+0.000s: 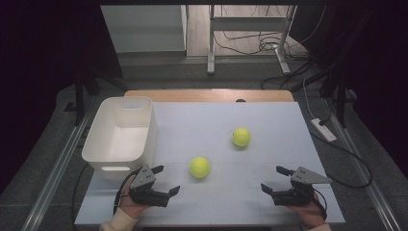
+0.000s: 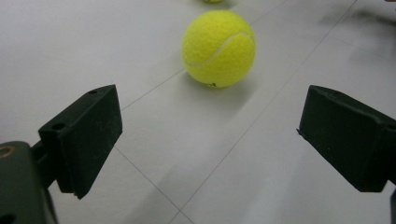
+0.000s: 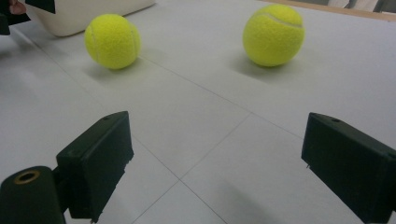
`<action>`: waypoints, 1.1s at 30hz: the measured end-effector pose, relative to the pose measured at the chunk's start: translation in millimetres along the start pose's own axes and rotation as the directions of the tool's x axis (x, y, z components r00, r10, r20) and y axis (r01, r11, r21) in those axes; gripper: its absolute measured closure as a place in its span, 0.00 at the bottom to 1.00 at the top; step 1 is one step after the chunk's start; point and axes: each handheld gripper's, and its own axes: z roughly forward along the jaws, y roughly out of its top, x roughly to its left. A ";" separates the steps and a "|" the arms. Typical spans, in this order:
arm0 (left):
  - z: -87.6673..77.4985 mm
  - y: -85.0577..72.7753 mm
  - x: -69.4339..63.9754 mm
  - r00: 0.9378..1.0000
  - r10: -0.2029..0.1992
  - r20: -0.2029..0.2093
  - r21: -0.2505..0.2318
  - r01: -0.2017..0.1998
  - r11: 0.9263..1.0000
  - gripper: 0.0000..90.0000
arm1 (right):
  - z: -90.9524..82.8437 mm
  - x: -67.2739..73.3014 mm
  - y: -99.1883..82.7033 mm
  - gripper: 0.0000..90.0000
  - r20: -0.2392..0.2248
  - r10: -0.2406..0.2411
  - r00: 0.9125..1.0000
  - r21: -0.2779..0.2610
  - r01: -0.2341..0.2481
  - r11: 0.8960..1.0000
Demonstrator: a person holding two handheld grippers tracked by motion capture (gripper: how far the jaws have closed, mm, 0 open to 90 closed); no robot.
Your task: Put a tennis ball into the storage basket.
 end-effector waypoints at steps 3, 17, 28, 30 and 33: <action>-0.1 -0.5 0.0 1.000 0.000 0.000 0.003 0.000 1.000 0.08 | 0.3 0.6 0.7 0.10 -0.003 -0.003 1.000 -0.005 0.003 1.000; -3.2 6.0 -1.6 1.000 -0.004 0.001 0.001 0.004 1.000 0.08 | 0.2 1.4 1.8 0.11 0.000 0.004 1.000 -0.014 -0.004 1.000; -5.0 16.9 -7.3 1.000 0.005 0.009 0.003 -0.005 1.000 0.08 | 0.6 1.9 1.7 0.11 0.005 0.000 1.000 -0.013 0.000 1.000; -5.2 19.1 -8.6 1.000 0.012 0.008 0.001 -0.012 1.000 0.08 | 0.7 1.9 2.0 0.11 0.006 0.001 1.000 -0.015 -0.001 1.000; -5.4 21.7 -9.8 1.000 0.017 0.008 0.003 -0.017 1.000 0.08 | 1.1 1.9 2.7 0.12 0.005 0.000 1.000 -0.023 0.001 1.000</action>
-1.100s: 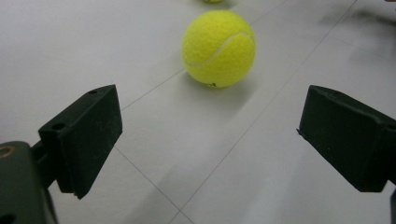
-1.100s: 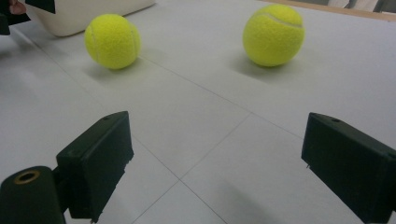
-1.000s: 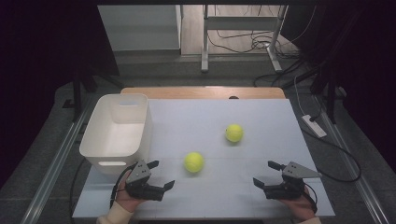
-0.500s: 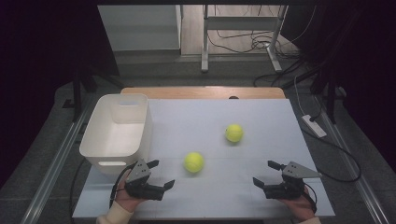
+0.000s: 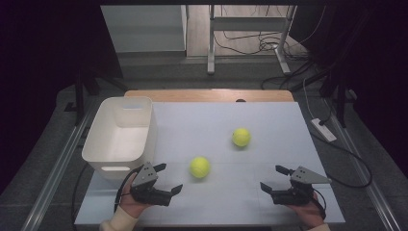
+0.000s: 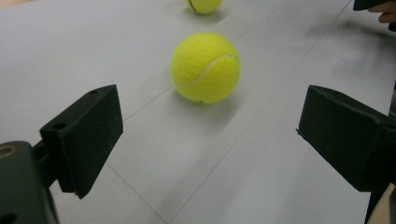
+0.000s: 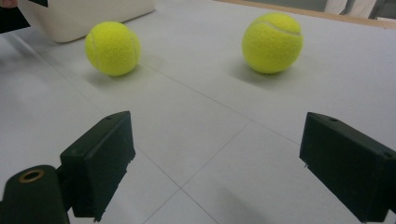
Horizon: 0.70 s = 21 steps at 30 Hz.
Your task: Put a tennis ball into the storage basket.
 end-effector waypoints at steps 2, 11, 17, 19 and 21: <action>-0.1 2.7 -1.0 1.000 0.001 0.001 0.001 -0.001 1.000 0.08 | 0.3 0.3 0.3 0.12 -0.001 -0.002 1.000 0.002 0.002 1.000; 1.0 14.3 -3.2 1.000 -0.001 0.012 0.012 0.001 1.000 0.09 | 1.1 0.3 -0.1 0.12 0.001 -0.004 1.000 0.003 0.004 1.000; 3.1 21.5 -5.2 1.000 0.003 0.019 0.025 -0.004 1.000 0.09 | 1.3 0.9 -0.5 0.12 0.000 -0.008 1.000 0.007 0.008 1.000; 3.9 23.6 -5.7 1.000 0.007 0.022 0.028 -0.008 1.000 0.09 | 1.4 0.7 -0.5 0.12 -0.003 -0.003 1.000 0.005 0.003 1.000; 4.4 26.2 -5.8 1.000 0.009 0.026 0.032 -0.010 0.999 0.09 | 1.2 0.6 -0.2 0.12 -0.004 -0.001 1.000 0.002 0.001 1.000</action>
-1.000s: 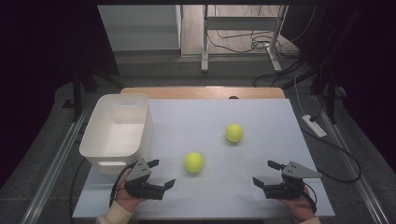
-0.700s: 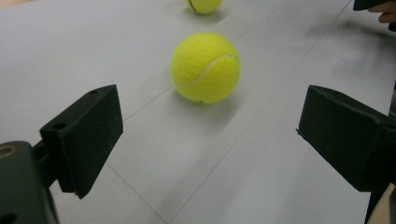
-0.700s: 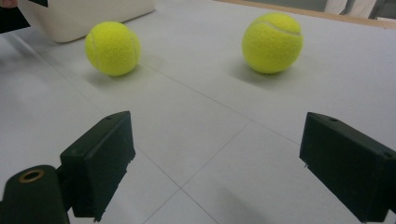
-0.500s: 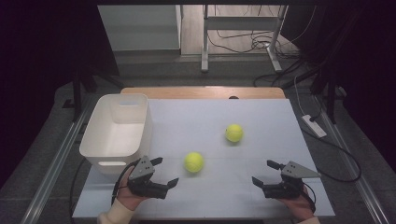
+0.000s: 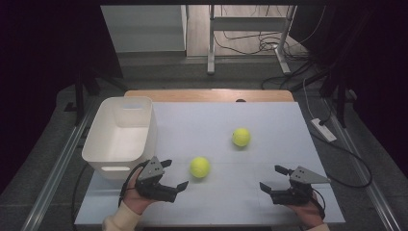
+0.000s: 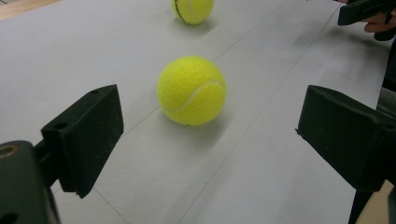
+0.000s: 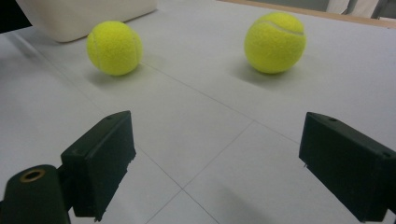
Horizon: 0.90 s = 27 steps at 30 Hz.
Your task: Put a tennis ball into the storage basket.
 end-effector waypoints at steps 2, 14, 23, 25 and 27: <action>0.3 2.8 0.2 1.000 0.001 -0.001 0.003 -0.001 1.000 0.08 | -0.2 0.0 0.3 0.12 0.000 -0.001 1.000 -0.003 0.001 1.000; 4.6 12.9 -0.5 1.000 0.004 0.009 0.014 -0.004 1.000 0.08 | 0.3 -0.7 -0.8 0.12 0.005 -0.007 1.000 0.007 0.007 1.000; 10.0 20.8 -2.0 1.000 0.013 0.019 0.019 -0.014 1.000 0.08 | 0.6 0.0 -0.8 0.12 0.005 -0.008 1.000 0.011 0.008 1.000; 12.1 23.9 -3.0 0.999 0.019 0.026 0.022 -0.020 1.000 0.08 | 0.7 0.0 -0.9 0.12 0.005 -0.008 1.000 0.011 0.008 1.000; 13.8 25.6 -3.8 0.999 0.020 0.030 0.024 -0.021 0.999 0.08 | 0.9 -0.1 -1.0 0.12 0.005 -0.009 1.000 0.011 0.009 1.000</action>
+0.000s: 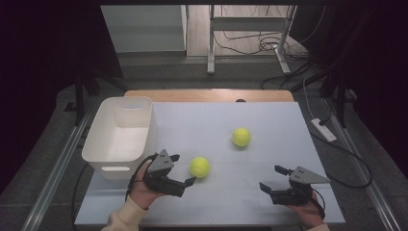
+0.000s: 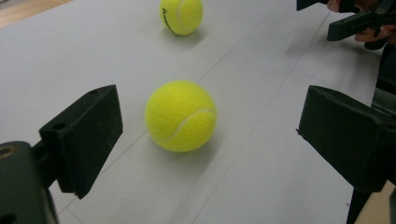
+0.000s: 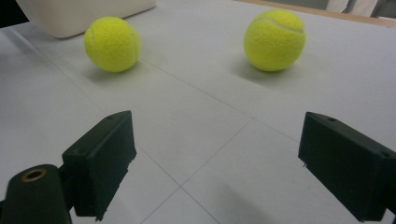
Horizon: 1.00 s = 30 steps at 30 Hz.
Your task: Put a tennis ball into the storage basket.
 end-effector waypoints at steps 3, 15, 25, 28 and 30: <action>3.2 3.2 -0.8 1.000 0.009 0.007 0.009 -0.009 1.000 0.08 | 0.1 0.0 0.0 0.12 0.000 -0.001 1.000 0.000 0.001 1.000; 15.3 12.2 -3.2 1.000 0.017 0.025 0.037 -0.018 0.999 0.07 | 0.9 0.1 -0.5 0.12 -0.003 -0.005 1.000 0.007 0.005 1.000; 34.6 15.9 -0.4 1.000 0.014 0.008 0.114 -0.014 0.993 0.07 | 2.2 0.3 -0.3 0.12 -0.005 -0.007 1.000 0.009 0.007 1.000; 38.7 16.1 1.7 1.000 0.009 0.004 0.125 -0.009 0.992 0.07 | 1.8 0.3 -0.6 0.12 -0.005 -0.008 1.000 0.010 0.008 1.000; 41.0 16.3 2.5 1.000 0.004 0.003 0.126 -0.005 0.992 0.07 | 1.6 0.2 -0.7 0.12 -0.006 -0.005 1.000 0.008 0.005 1.000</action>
